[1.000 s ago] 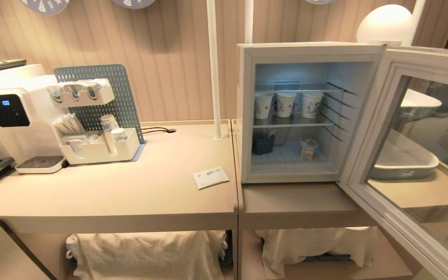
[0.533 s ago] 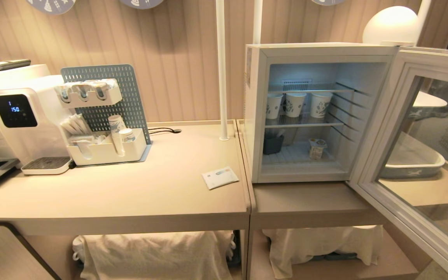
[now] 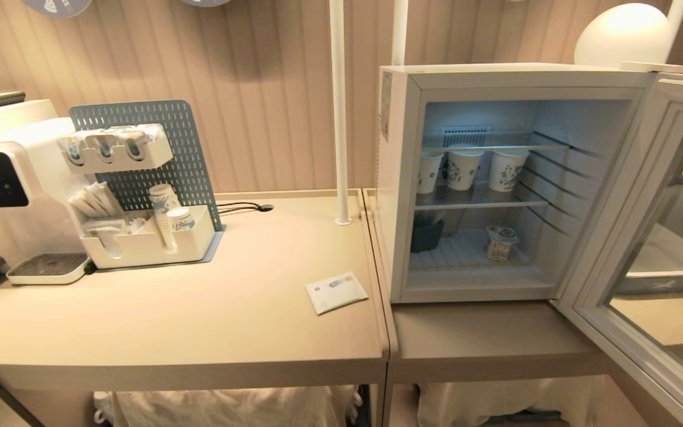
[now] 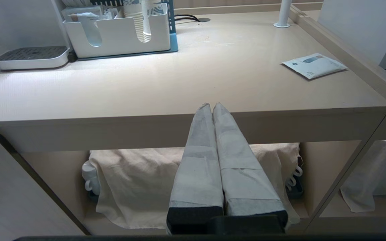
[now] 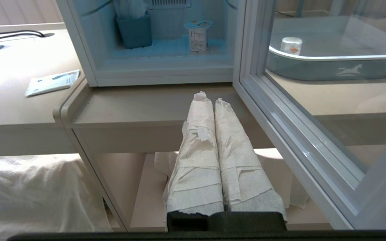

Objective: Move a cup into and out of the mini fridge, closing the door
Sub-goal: Take the yoghurt out of the freezer

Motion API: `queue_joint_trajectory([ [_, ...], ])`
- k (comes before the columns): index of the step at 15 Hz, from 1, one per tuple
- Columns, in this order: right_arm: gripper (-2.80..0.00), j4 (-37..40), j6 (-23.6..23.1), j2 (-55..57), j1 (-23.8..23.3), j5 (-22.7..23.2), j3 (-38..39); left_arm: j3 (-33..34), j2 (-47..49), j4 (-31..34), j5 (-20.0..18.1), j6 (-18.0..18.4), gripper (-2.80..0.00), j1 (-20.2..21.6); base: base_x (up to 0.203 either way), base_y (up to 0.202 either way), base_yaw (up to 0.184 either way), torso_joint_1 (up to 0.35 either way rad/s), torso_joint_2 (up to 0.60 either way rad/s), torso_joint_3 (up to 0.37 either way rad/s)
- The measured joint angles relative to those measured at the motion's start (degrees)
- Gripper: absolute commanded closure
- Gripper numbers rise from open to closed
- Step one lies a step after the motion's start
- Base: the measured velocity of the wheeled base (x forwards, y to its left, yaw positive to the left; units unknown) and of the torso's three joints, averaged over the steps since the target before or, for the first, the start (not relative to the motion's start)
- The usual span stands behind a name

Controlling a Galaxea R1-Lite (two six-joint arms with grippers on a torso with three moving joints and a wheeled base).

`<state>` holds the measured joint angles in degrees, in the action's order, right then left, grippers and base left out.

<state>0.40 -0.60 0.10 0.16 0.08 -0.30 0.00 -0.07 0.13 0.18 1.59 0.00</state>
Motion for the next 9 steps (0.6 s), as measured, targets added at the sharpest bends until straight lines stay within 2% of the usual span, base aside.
queue_joint_trajectory([
  [3, 0.00, 0.4, 0.1, 0.1, 0.0, -0.1, -1.6, 0.0, 0.0, 0.0, 0.0, -0.3, 0.00, 0.0, 0.000, 0.000, 0.000, 0.000, 0.00, 0.000],
  [6, 0.00, 4.3, 0.3, 4.6, 0.0, -0.1, -14.6, 0.0, 0.0, 0.0, 0.0, -0.8, 0.00, 0.0, 0.000, 0.000, 0.000, 0.000, 0.00, 0.000],
  [9, 0.00, 8.7, 0.5, 17.9, 0.0, 0.0, -26.8, 0.0, 0.0, 0.0, 0.0, -0.8, 0.00, 0.0, 0.000, 0.000, 0.000, 0.000, 0.00, 0.000],
])
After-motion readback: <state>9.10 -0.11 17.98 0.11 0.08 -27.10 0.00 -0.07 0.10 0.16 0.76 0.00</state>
